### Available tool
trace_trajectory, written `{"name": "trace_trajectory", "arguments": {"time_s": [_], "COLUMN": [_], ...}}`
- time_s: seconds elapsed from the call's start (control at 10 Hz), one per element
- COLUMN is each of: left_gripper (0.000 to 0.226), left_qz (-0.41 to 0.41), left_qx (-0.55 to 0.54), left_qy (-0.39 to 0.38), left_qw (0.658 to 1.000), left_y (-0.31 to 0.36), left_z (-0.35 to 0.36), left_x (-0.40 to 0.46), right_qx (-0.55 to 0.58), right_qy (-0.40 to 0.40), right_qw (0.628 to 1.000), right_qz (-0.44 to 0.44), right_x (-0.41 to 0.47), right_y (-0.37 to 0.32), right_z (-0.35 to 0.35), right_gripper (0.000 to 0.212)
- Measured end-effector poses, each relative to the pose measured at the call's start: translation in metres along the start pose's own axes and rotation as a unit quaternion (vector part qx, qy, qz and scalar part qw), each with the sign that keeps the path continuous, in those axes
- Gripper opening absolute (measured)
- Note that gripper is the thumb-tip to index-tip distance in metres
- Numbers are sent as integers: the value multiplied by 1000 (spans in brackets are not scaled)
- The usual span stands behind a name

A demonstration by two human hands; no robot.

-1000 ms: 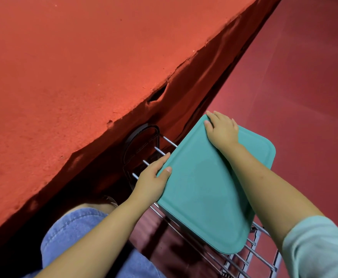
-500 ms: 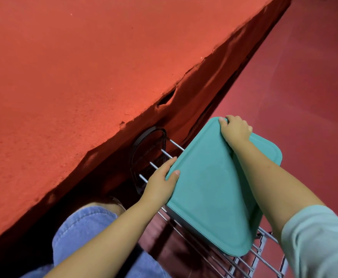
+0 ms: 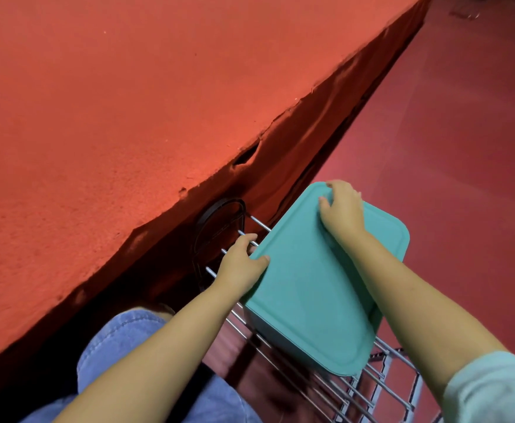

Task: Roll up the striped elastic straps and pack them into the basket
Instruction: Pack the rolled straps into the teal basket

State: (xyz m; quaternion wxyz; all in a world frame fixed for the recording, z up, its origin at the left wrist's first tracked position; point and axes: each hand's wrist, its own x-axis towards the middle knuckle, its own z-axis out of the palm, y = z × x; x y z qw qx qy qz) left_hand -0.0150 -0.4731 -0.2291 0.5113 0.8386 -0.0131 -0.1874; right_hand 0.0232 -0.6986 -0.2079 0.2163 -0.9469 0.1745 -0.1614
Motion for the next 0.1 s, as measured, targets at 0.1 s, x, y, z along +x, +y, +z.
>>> {"name": "trace_trajectory", "arguments": {"time_s": [0.1], "left_gripper": [46], "left_qz": [2], "left_qx": [-53], "left_qy": [38], "left_qw": [998], "left_y": [6], "left_z": [-8], "left_x": [-5], "right_qx": [75], "right_qy": [-32], "right_qw": [992], "right_qz": [-91], "right_x": [-32], "right_y": [-28], "right_z": [7], "right_gripper": [36]}}
